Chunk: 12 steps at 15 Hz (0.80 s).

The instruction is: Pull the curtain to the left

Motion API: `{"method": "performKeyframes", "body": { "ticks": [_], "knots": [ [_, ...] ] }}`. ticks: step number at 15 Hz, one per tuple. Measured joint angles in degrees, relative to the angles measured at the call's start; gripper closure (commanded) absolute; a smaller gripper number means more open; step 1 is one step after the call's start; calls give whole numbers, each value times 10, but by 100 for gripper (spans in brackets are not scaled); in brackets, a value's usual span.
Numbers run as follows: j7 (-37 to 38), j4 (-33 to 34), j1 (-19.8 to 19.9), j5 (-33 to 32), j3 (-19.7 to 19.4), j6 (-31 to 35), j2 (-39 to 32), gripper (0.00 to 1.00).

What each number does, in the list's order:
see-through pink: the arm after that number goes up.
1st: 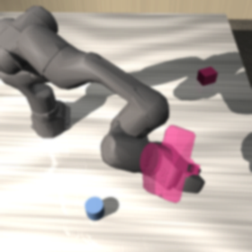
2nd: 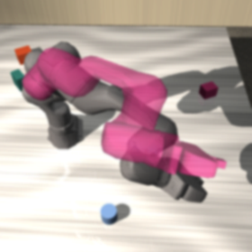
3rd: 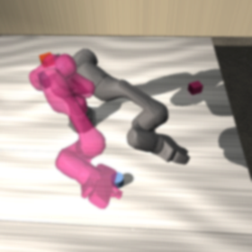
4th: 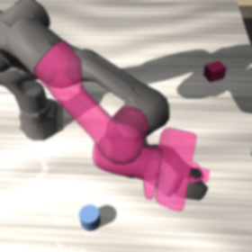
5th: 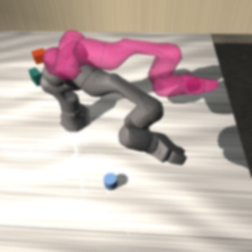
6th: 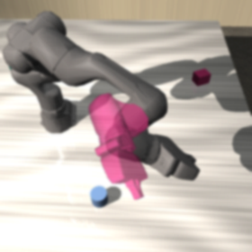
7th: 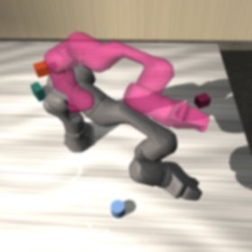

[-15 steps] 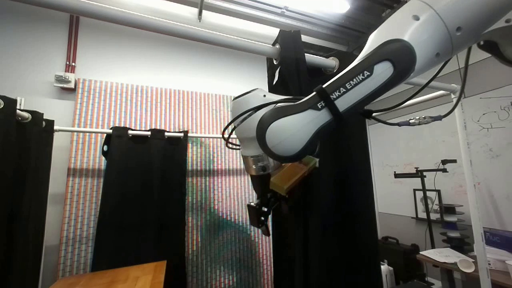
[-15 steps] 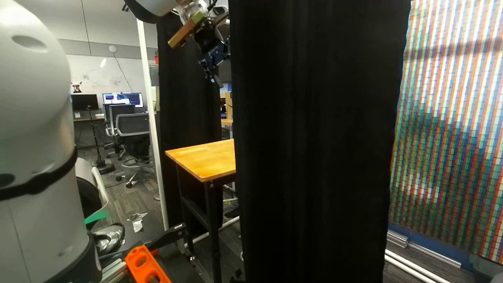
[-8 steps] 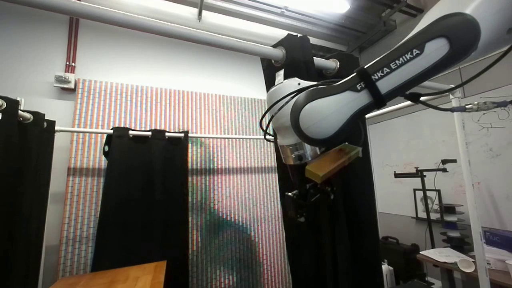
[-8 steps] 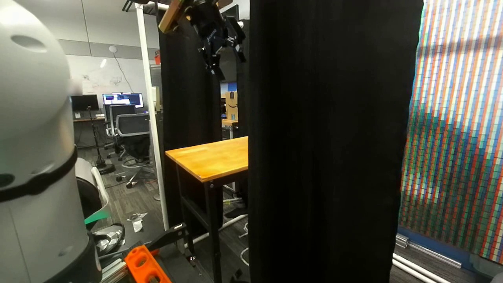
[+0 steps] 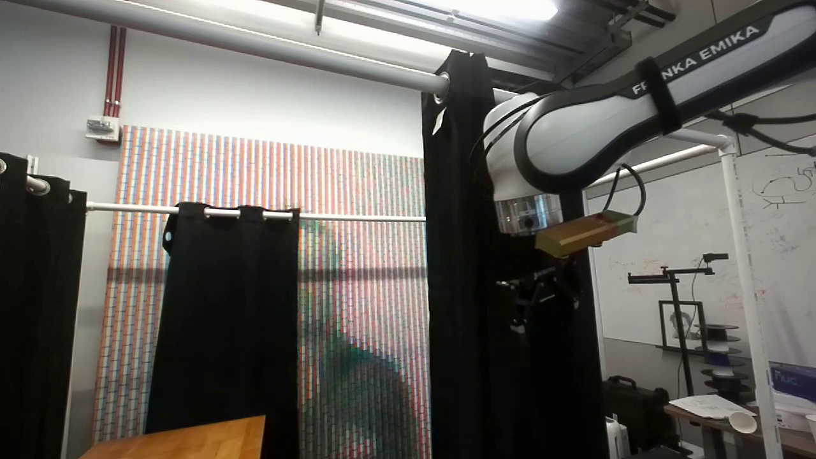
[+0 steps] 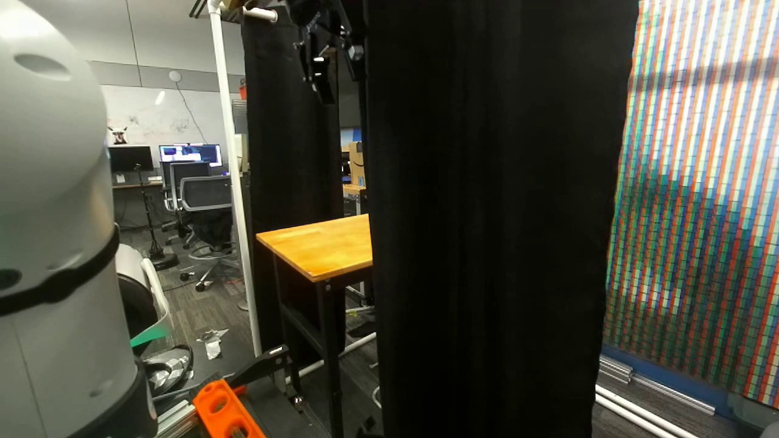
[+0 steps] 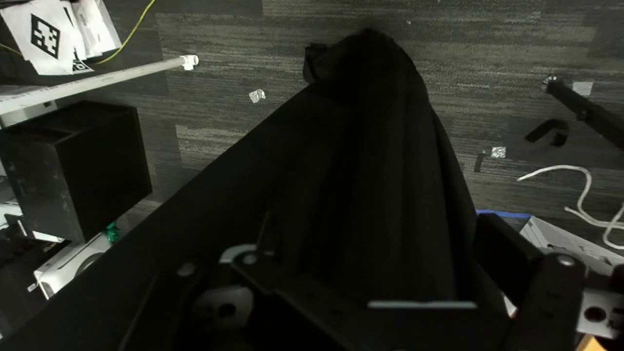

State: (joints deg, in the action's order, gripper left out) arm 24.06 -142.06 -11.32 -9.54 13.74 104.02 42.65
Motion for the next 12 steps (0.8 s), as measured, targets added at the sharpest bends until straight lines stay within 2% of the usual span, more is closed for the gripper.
{"method": "performKeyframes", "body": {
  "ticks": [6,12],
  "knots": [
    [-85,-42,10,4,-66,0,71,0],
    [-128,-59,41,14,-98,0,94,0]
  ]
}}
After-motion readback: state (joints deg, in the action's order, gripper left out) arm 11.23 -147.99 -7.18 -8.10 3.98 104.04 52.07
